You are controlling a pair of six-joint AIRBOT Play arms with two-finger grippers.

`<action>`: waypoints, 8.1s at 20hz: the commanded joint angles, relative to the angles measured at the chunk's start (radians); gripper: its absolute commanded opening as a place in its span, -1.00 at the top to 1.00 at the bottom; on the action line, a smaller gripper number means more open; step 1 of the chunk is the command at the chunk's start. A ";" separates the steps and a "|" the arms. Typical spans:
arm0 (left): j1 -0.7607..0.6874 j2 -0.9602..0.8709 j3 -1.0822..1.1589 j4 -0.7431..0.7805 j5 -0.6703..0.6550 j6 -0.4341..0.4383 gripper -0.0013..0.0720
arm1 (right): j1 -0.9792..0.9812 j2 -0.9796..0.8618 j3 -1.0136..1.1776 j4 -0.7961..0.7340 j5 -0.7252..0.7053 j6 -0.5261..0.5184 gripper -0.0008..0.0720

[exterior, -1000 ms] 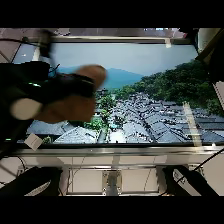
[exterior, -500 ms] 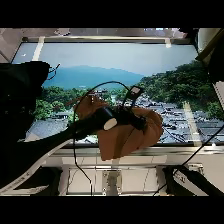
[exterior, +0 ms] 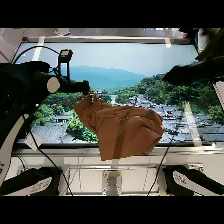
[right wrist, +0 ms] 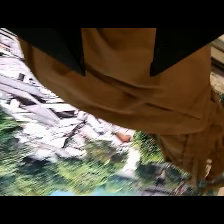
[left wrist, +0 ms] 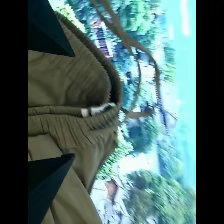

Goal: Fold the clothes and pants, and hang the long-sleeved shirts on hangers.

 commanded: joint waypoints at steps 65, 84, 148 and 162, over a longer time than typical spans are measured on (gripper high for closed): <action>0.498 0.290 -0.577 0.130 -0.294 0.196 0.89 | -0.472 0.150 -0.472 -0.587 -0.153 -0.013 0.21; 0.498 0.290 -0.577 0.101 -0.291 0.197 0.89 | 0.615 -0.420 -0.367 0.225 -0.430 -0.124 -0.35; 0.560 0.228 -0.533 0.126 -0.070 -0.046 -0.93 | -0.357 -0.179 -0.025 -0.359 -0.101 0.012 -0.52; 0.560 0.066 -0.436 -0.159 0.167 -0.010 0.89 | -0.356 -0.089 -0.025 -0.308 -0.057 -0.046 -0.53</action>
